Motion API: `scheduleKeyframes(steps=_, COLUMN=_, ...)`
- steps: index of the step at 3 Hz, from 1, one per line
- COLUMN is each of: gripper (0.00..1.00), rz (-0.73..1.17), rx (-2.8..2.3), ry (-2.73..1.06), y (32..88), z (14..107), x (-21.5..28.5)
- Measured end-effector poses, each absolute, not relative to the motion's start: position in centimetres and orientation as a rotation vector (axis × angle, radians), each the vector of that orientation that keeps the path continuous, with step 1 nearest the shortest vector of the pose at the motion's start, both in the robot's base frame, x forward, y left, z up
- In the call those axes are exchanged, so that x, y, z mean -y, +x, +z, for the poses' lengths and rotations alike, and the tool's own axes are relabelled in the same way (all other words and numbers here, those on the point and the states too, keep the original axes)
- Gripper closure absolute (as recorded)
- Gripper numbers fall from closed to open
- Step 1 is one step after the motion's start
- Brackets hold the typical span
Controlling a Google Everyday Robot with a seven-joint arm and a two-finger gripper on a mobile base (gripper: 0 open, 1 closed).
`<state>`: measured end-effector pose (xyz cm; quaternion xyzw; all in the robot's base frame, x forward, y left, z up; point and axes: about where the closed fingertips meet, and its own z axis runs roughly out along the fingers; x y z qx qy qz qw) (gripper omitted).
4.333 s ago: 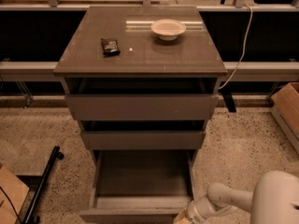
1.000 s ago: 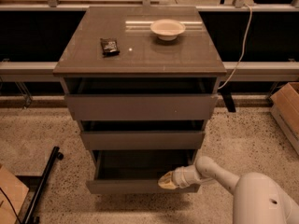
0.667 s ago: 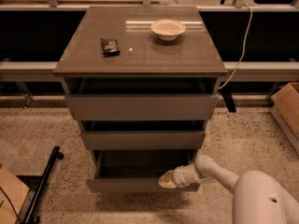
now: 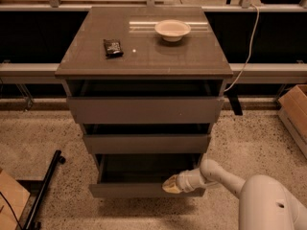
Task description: Close bottom drawer
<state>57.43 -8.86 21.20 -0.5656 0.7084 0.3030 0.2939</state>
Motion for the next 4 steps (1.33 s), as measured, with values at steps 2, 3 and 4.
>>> scheduleKeyframes(steps=2, gripper=0.59, rz=0.807, rx=-1.886, ry=-1.506, y=57.42, z=21.19, x=8.85)
scheduleKeyframes(steps=3, gripper=0.36, rz=0.807, rx=-1.886, ry=-1.506, y=57.42, z=21.19, x=8.85)
scheduleKeyframes(steps=4, gripper=0.12, rz=0.807, rx=-1.886, ry=-1.506, y=57.42, z=21.19, x=8.85)
